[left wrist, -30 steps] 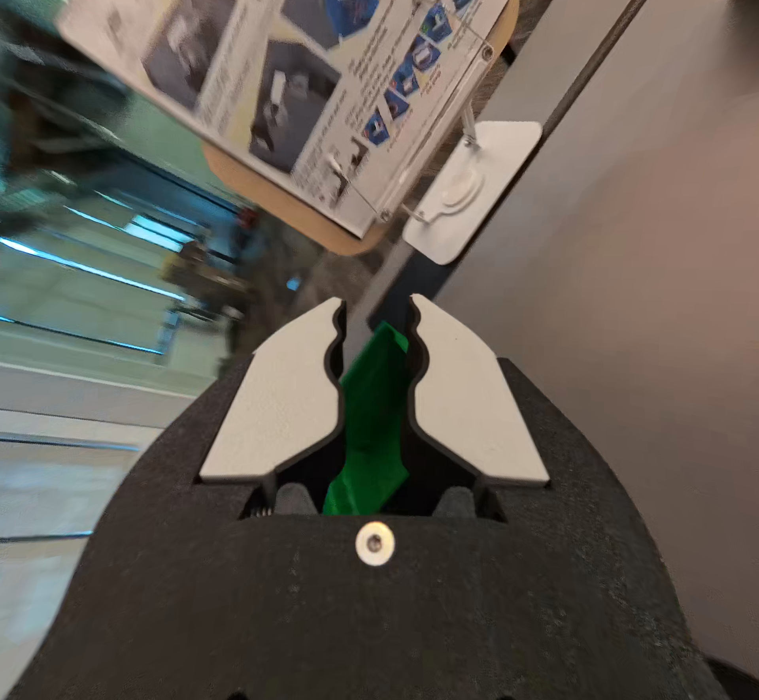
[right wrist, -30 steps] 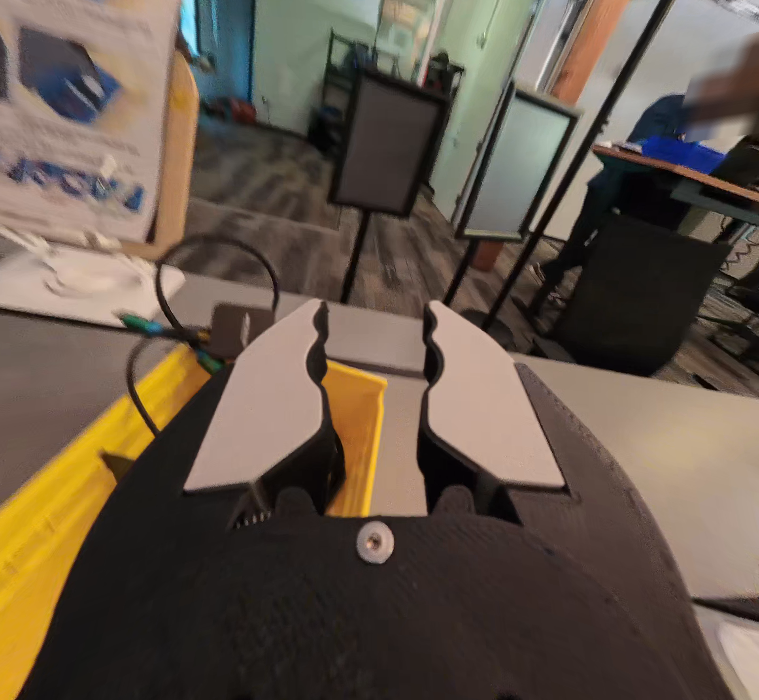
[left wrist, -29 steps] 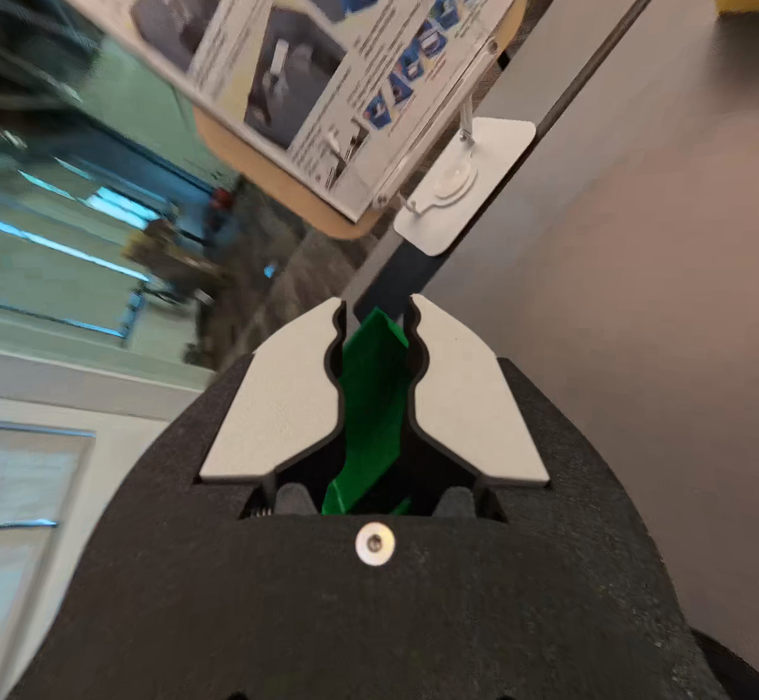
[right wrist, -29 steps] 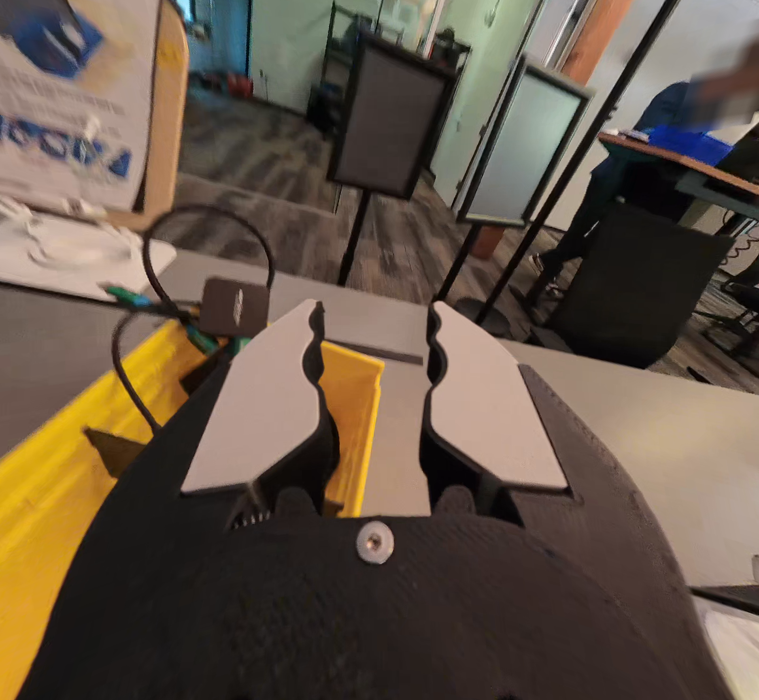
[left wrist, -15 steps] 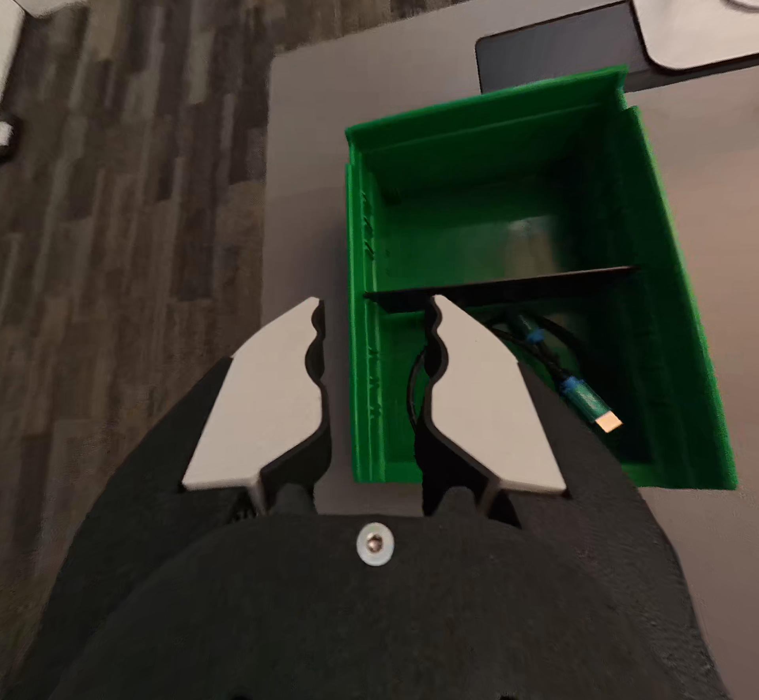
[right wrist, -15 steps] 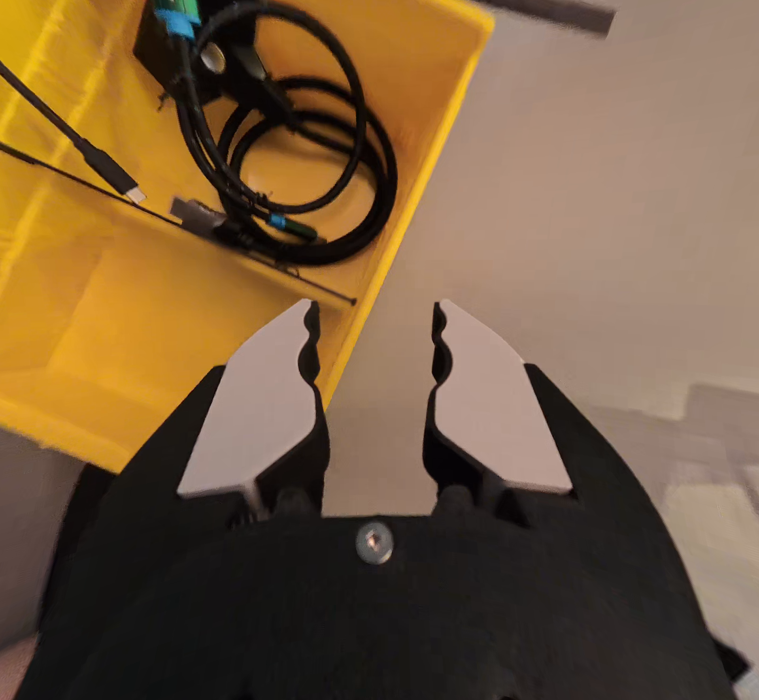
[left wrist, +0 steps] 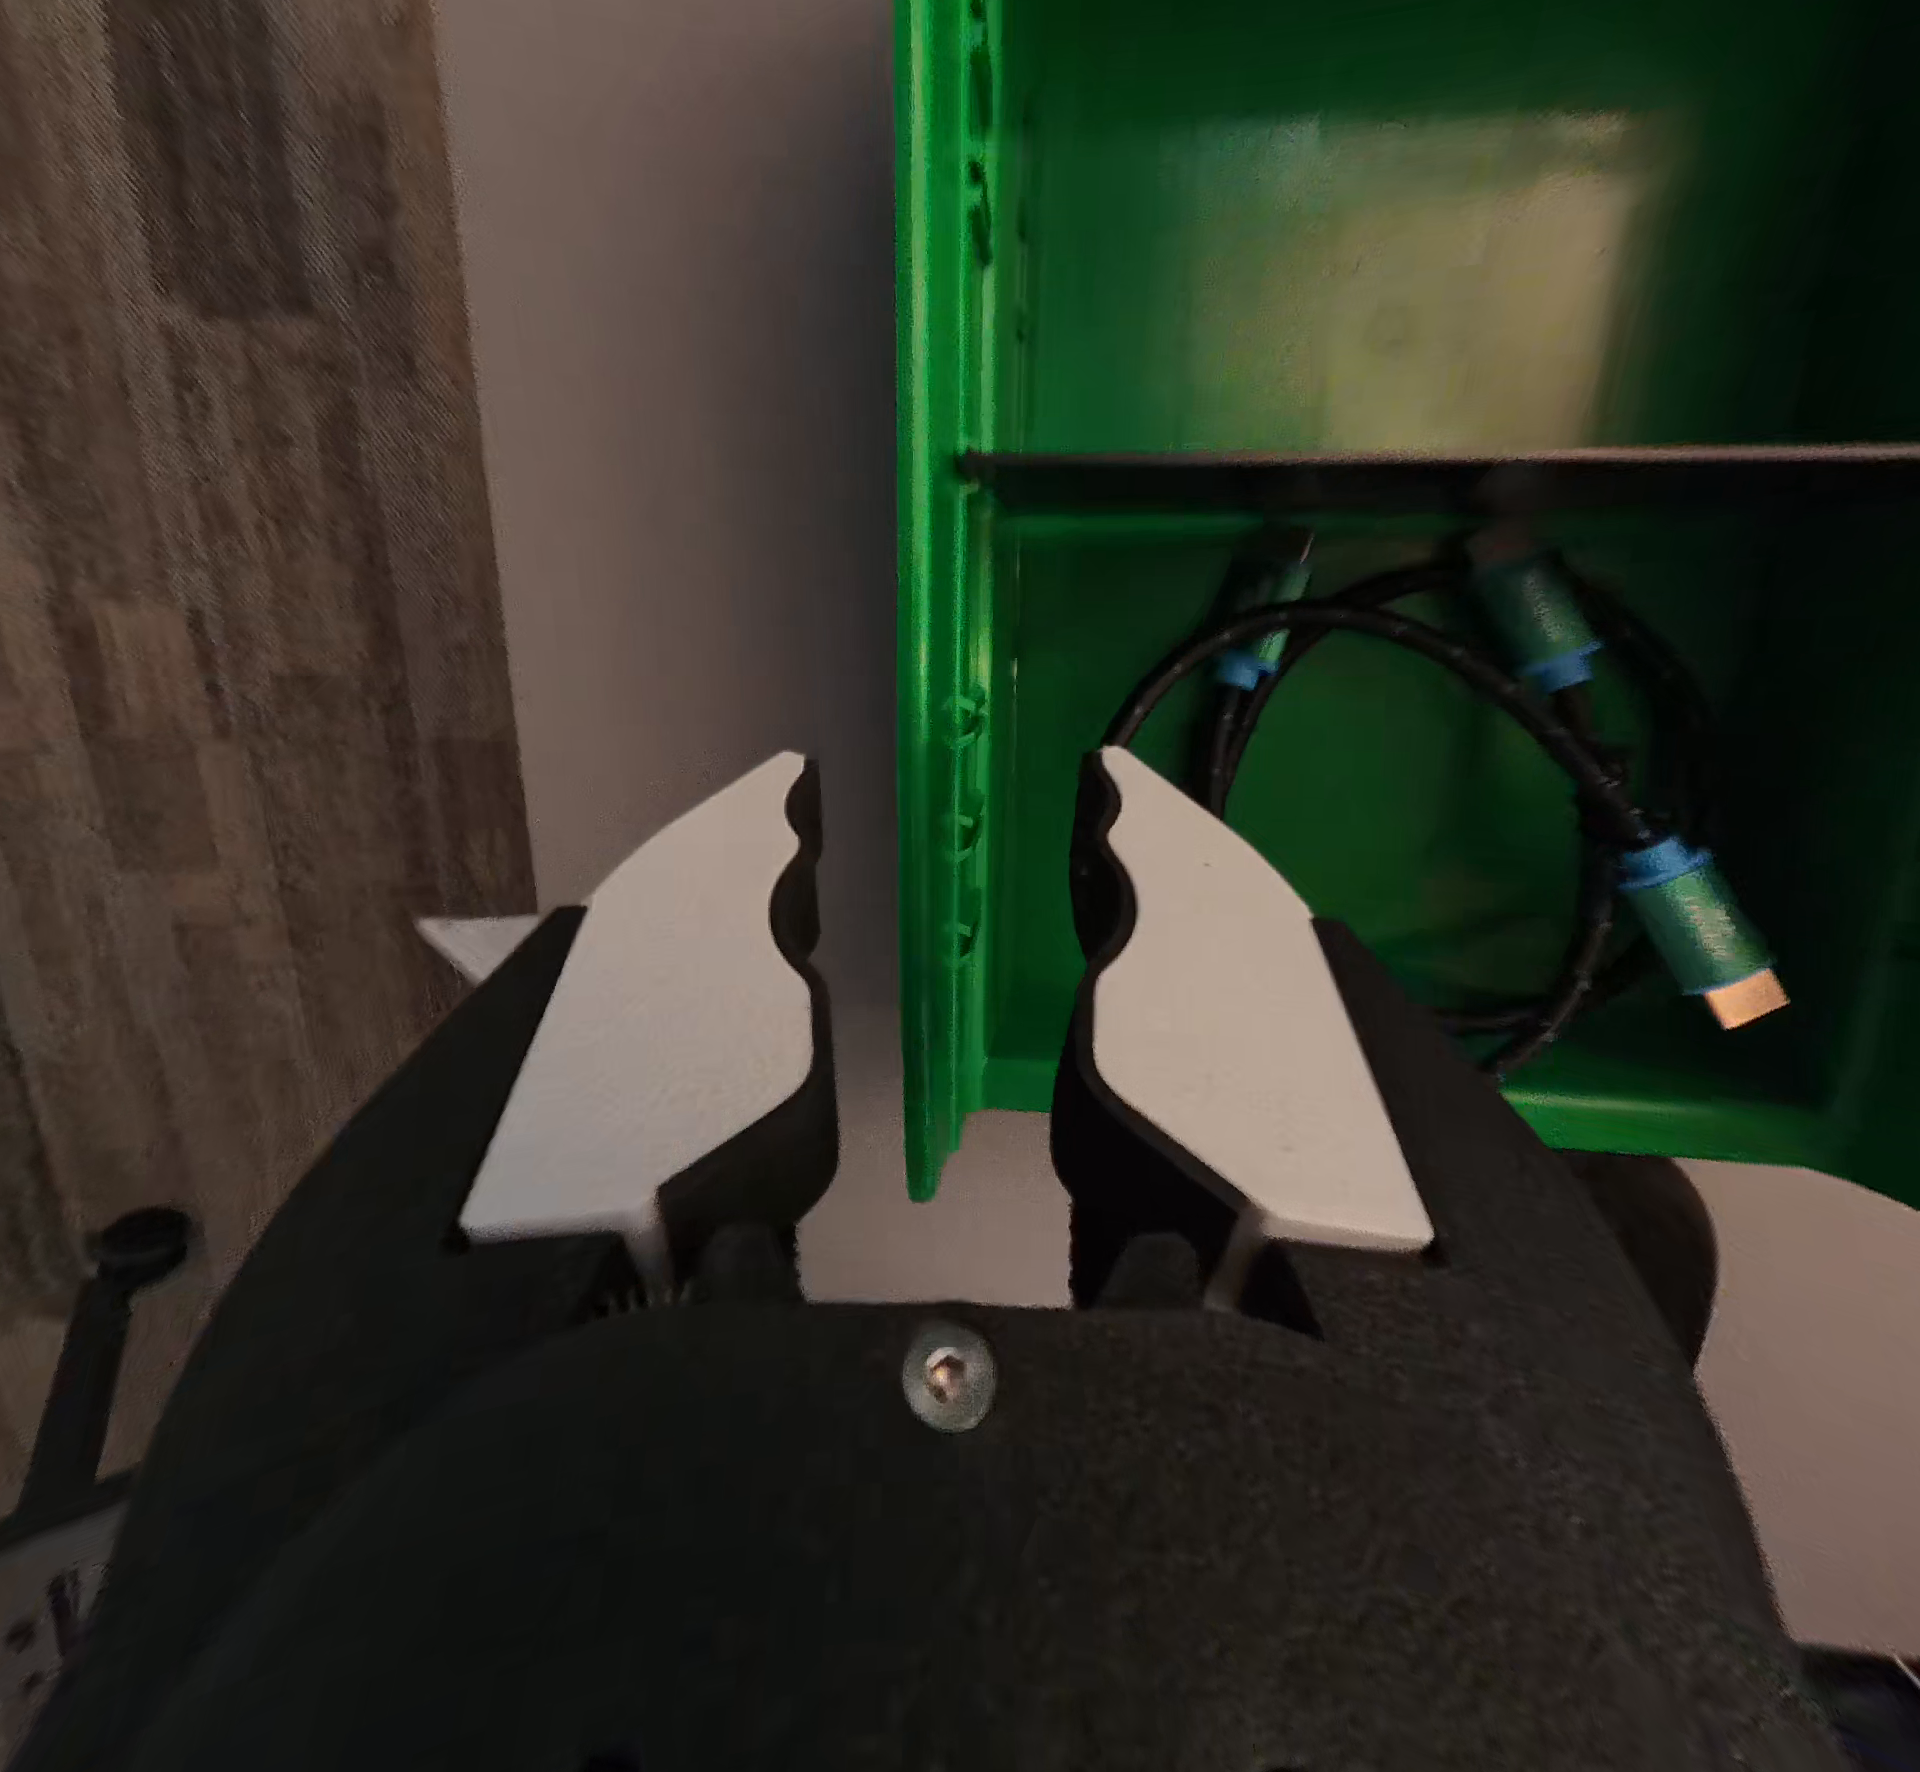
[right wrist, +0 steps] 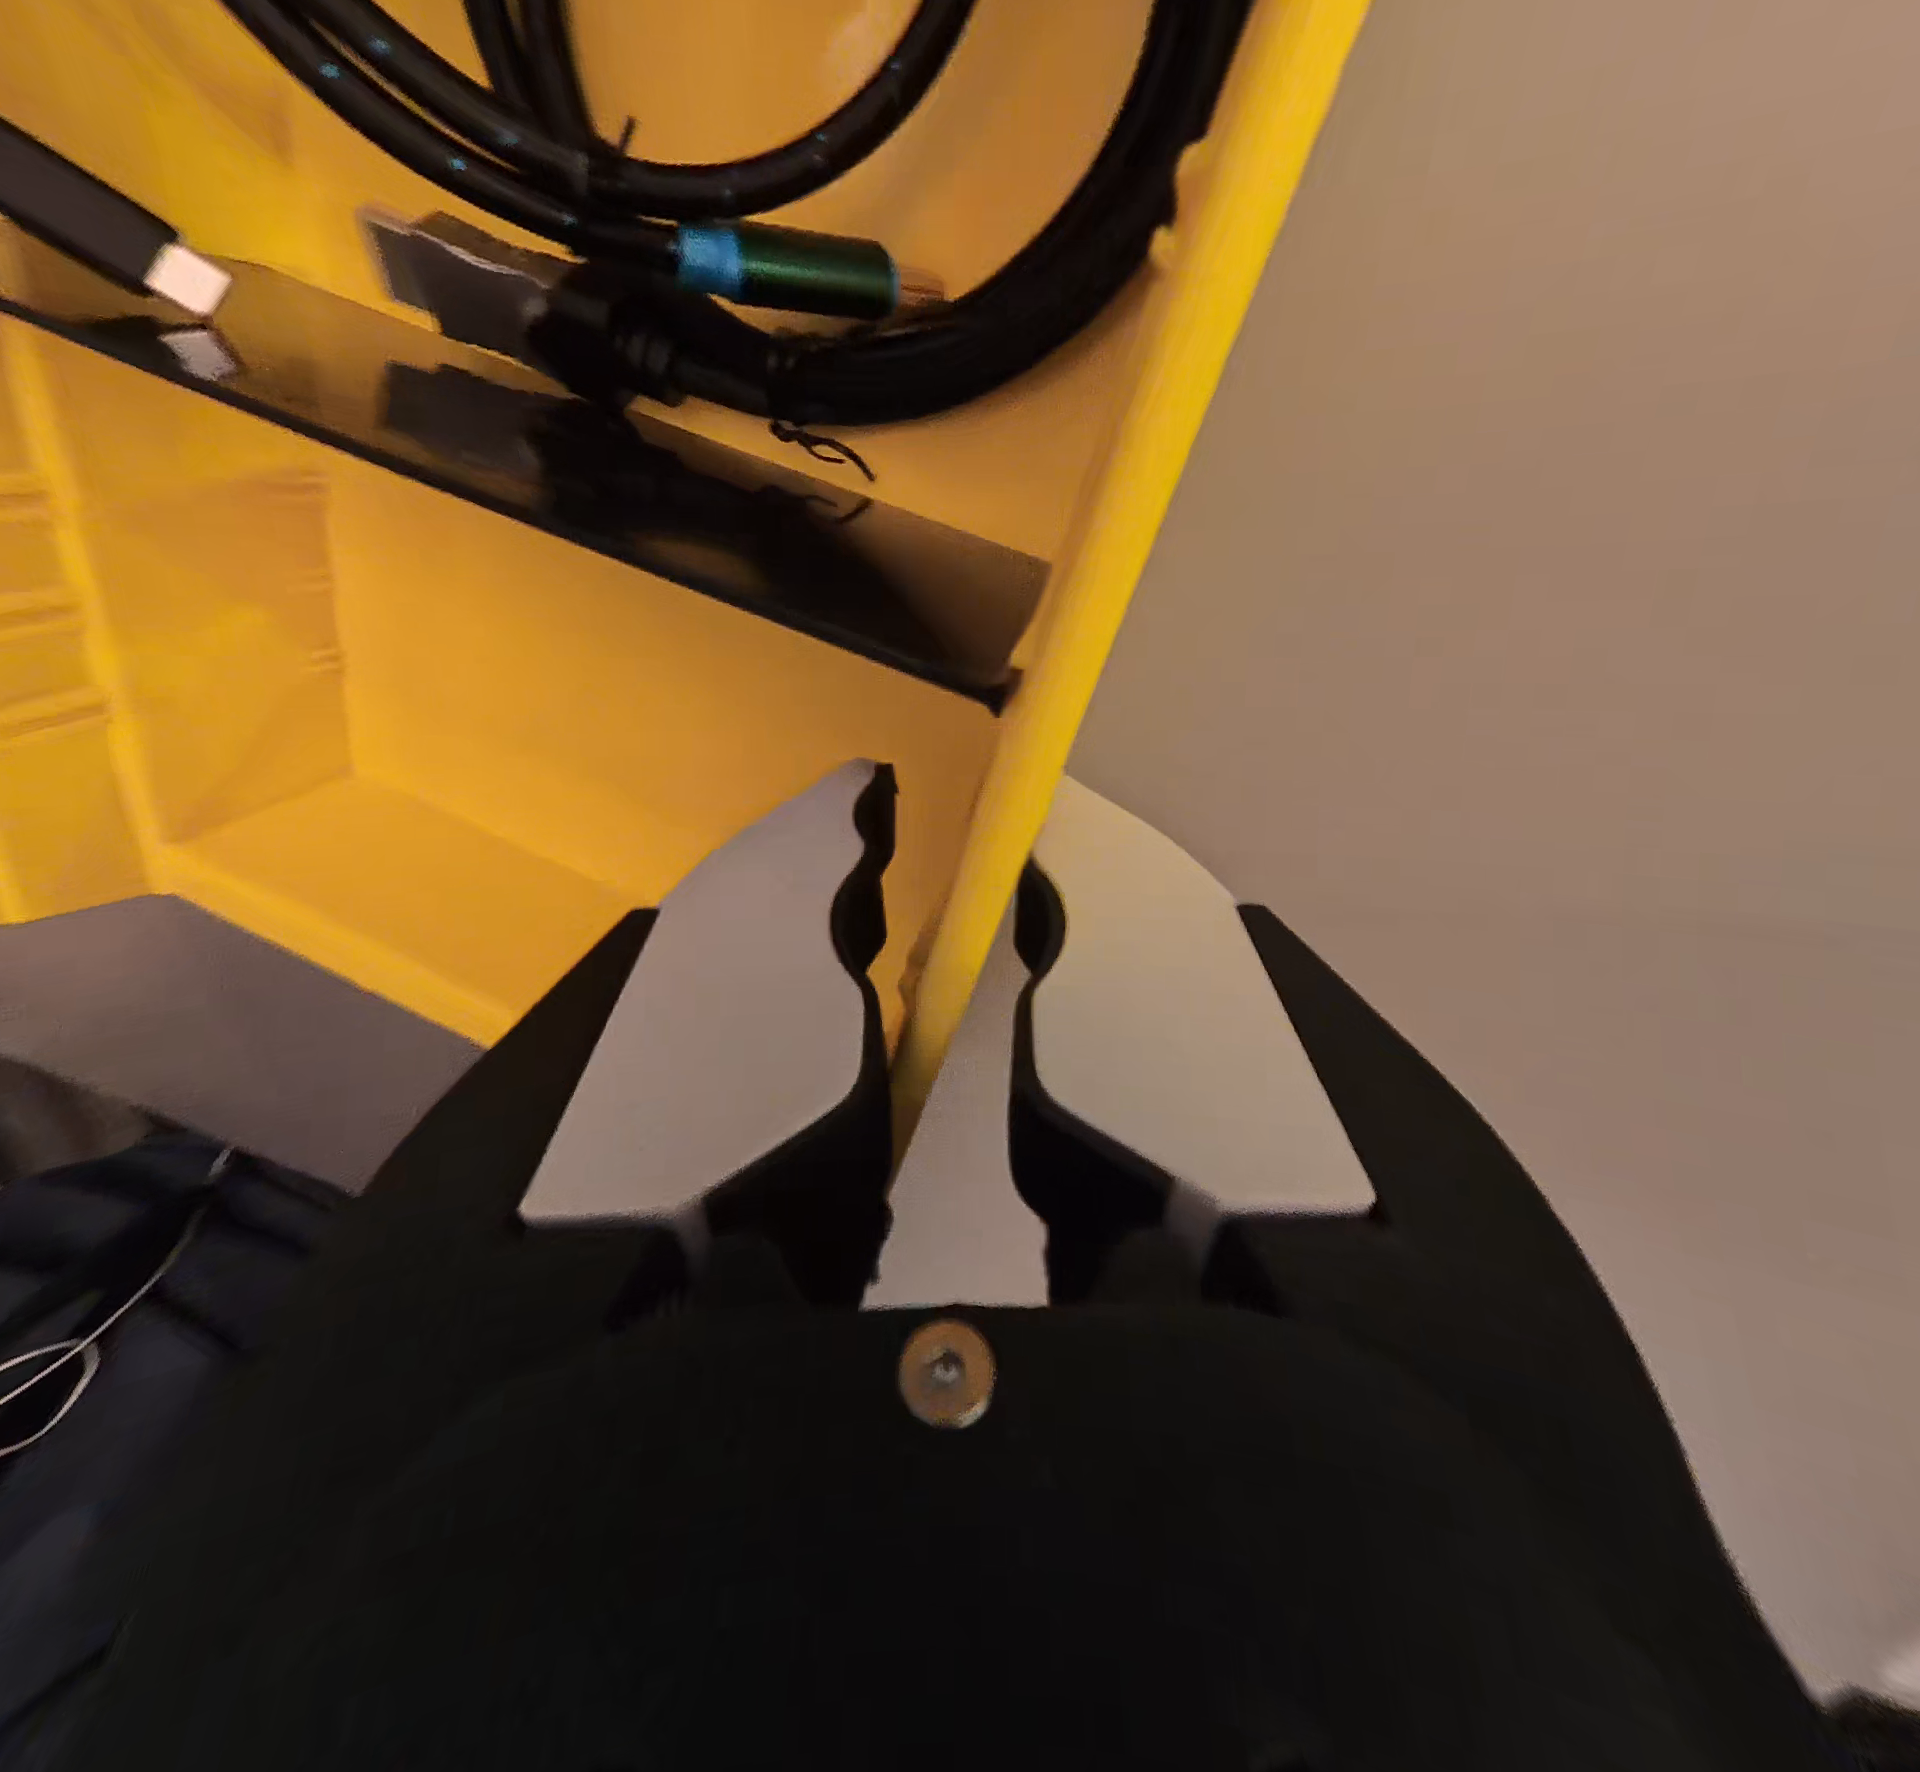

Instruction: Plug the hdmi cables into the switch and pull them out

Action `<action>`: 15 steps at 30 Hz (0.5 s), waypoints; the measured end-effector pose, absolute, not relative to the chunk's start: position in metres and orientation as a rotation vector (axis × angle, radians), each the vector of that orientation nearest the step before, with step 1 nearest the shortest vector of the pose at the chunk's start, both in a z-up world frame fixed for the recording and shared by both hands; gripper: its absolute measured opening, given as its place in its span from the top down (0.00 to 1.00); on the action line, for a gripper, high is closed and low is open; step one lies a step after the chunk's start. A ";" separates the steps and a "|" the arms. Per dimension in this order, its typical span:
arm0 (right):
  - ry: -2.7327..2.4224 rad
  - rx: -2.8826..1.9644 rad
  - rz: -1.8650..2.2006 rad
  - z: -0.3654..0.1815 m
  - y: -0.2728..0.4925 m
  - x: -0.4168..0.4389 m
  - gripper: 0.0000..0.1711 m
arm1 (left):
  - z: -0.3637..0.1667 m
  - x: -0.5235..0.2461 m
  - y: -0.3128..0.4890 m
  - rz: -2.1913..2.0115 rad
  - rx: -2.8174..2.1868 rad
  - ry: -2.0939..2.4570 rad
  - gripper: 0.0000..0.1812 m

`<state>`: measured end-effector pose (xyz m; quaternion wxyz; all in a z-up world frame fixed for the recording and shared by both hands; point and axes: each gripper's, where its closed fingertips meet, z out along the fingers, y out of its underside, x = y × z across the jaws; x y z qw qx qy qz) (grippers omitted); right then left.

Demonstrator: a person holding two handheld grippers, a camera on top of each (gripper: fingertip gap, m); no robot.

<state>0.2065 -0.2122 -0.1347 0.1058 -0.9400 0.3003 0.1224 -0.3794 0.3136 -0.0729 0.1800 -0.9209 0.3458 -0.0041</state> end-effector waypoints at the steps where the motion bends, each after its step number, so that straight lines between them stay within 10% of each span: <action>1: 0.882 -2.804 0.316 -0.135 -0.214 0.208 0.90 | -0.081 -0.382 0.313 -0.006 -2.638 0.987 0.75; 15: 0.846 -2.900 0.196 -0.137 -0.189 0.208 0.96 | -0.118 -0.380 0.302 -0.077 -2.767 1.173 0.95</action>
